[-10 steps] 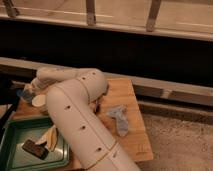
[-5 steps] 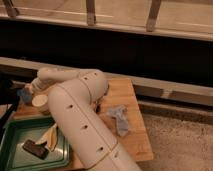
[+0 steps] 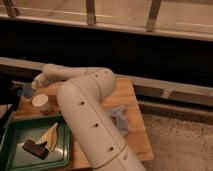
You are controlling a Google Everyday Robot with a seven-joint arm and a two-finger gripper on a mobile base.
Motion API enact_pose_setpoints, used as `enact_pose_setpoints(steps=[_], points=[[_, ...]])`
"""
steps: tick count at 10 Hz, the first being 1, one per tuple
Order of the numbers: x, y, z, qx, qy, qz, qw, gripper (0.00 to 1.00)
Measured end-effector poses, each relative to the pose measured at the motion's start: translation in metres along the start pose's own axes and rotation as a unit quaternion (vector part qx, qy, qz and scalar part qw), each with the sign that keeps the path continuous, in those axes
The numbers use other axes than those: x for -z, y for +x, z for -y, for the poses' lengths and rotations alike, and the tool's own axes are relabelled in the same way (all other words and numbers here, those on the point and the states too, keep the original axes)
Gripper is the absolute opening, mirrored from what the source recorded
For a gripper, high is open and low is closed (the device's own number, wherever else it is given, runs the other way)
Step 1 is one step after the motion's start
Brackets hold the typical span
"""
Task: Stack cups into tray
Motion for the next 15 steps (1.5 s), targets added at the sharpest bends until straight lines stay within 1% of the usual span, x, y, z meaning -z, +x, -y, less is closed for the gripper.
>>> enact_pose_setpoints(steps=[2,3,6,8,10,12,15], points=[[0.026,-0.013,0.008,0.013,0.011,0.009,0.9998,0.00],[0.050,-0.018,0.019,0.025,0.026,0.010,0.9993,0.00],[0.098,-0.011,0.034,0.048,0.060,0.000,0.9970,0.00],[0.122,-0.003,0.038,0.056,0.080,-0.013,0.9952,0.00],[0.129,0.008,0.033,0.058,0.087,-0.028,0.9941,0.00],[0.138,0.016,0.032,0.057,0.093,-0.034,0.9935,0.00],[0.144,0.022,0.019,0.061,0.090,-0.039,0.9933,0.00]])
